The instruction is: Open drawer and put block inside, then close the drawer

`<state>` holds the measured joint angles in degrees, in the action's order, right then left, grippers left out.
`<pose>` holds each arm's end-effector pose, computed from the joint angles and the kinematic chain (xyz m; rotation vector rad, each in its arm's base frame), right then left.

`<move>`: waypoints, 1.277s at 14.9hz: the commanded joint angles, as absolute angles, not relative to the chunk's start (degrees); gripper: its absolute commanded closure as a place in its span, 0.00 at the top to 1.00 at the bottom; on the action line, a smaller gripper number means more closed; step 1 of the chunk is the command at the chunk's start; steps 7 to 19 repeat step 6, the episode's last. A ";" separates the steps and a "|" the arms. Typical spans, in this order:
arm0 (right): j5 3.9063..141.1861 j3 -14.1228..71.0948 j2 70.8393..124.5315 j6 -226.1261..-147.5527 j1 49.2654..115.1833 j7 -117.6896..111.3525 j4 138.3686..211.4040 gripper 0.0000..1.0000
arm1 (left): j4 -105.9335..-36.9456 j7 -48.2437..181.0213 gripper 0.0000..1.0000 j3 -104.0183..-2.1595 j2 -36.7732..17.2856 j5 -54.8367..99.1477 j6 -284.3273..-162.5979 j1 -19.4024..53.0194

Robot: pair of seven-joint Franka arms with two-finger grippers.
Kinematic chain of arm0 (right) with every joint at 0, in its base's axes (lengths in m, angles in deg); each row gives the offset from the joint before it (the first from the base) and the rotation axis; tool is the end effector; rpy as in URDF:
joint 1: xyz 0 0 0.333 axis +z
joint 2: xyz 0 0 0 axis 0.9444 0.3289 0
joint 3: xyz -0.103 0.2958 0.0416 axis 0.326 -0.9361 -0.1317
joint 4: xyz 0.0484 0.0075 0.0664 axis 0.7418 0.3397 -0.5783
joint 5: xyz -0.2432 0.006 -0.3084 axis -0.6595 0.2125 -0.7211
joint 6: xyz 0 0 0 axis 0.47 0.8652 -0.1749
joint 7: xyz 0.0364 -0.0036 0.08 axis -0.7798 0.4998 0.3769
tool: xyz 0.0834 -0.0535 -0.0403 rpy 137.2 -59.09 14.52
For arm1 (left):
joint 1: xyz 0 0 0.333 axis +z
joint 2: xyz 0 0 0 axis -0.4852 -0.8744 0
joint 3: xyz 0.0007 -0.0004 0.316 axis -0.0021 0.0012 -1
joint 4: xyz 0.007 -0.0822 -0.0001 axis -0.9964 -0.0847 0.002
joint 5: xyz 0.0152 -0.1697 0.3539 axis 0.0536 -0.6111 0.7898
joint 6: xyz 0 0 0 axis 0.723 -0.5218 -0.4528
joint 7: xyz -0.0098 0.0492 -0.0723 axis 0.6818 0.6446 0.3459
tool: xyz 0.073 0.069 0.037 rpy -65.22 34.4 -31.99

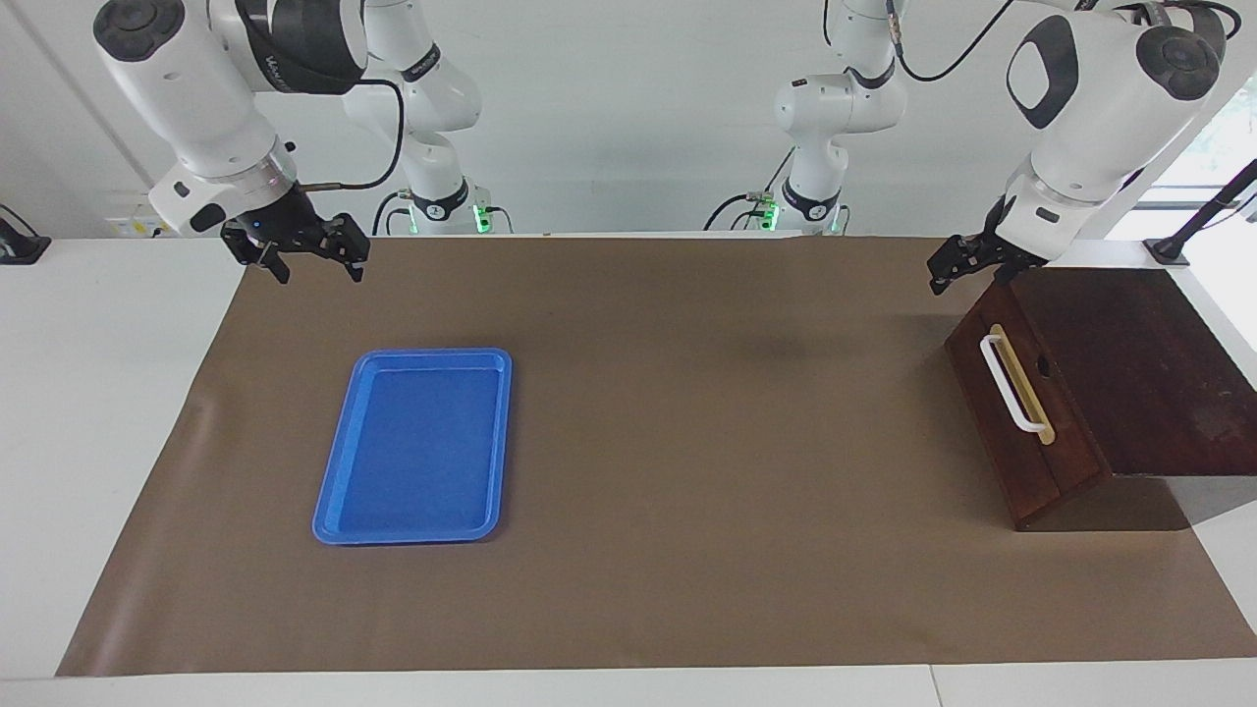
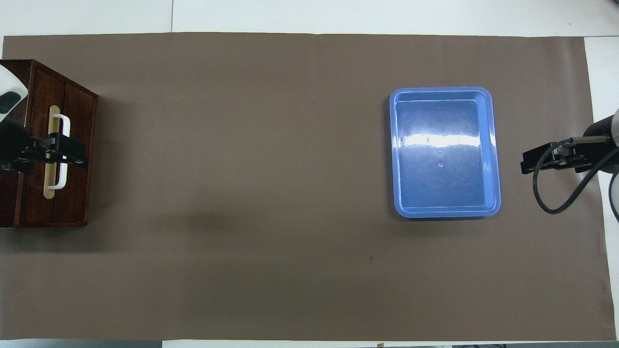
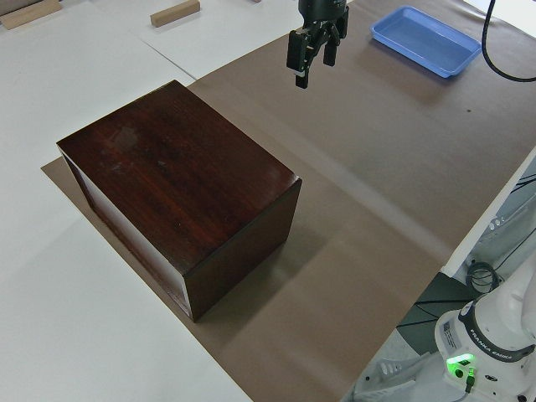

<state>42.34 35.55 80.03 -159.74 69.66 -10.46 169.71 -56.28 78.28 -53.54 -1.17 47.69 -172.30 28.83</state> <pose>0.5364 -0.0086 0.5794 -3.1296 0.0064 0.1573 0.5510 -0.0258 0.5749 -3.1214 -0.0211 0.2234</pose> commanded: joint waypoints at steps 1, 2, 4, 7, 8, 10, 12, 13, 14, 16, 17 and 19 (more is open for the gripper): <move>41.25 34.90 79.27 -159.24 68.78 -9.41 170.19 1.00 | -56.63 79.55 1.00 -53.57 -0.39 46.68 -170.25 29.20; 41.25 34.90 79.27 -159.24 68.78 -9.41 170.19 1.00 | -56.72 79.46 1.00 -53.48 -0.30 46.59 -170.33 29.20; 41.25 34.90 79.27 -159.24 68.78 -9.41 170.19 1.00 | -56.81 79.63 1.00 -53.57 -0.21 46.59 -170.68 29.20; 41.25 34.90 79.27 -159.24 68.78 -9.41 170.19 1.00 | -56.81 79.63 1.00 -53.57 -0.21 46.59 -171.03 29.29; 41.25 34.90 79.27 -159.24 68.78 -9.41 170.19 1.00 | -56.81 79.63 1.00 -53.57 -0.21 46.59 -171.03 29.29; 41.25 34.90 79.27 -159.24 68.78 -9.41 170.19 1.00 | -56.81 79.63 1.00 -53.57 -0.21 46.59 -171.03 29.29; 41.25 34.90 79.27 -159.24 68.78 -9.41 170.19 1.00 | -56.81 79.63 1.00 -53.57 -0.21 46.59 -171.03 29.29; 41.25 34.90 79.27 -159.24 68.78 -9.41 170.19 1.00 | -56.81 79.63 1.00 -53.57 -0.21 46.59 -171.03 29.29; 41.25 34.90 79.27 -159.24 68.78 -9.41 170.19 1.00 | -56.81 79.63 1.00 -53.57 -0.21 46.59 -171.03 29.29; 41.25 34.90 79.27 -159.24 68.78 -9.41 170.19 1.00 | -56.81 79.63 1.00 -53.57 -0.21 46.59 -171.03 29.29; 41.25 34.90 79.27 -159.24 68.78 -9.41 170.19 1.00 | -56.81 79.63 1.00 -53.57 -0.21 46.59 -171.03 29.29; 41.25 34.90 79.27 -159.24 68.78 -9.41 170.19 1.00 | -56.81 79.63 1.00 -53.57 -0.21 46.59 -171.03 29.29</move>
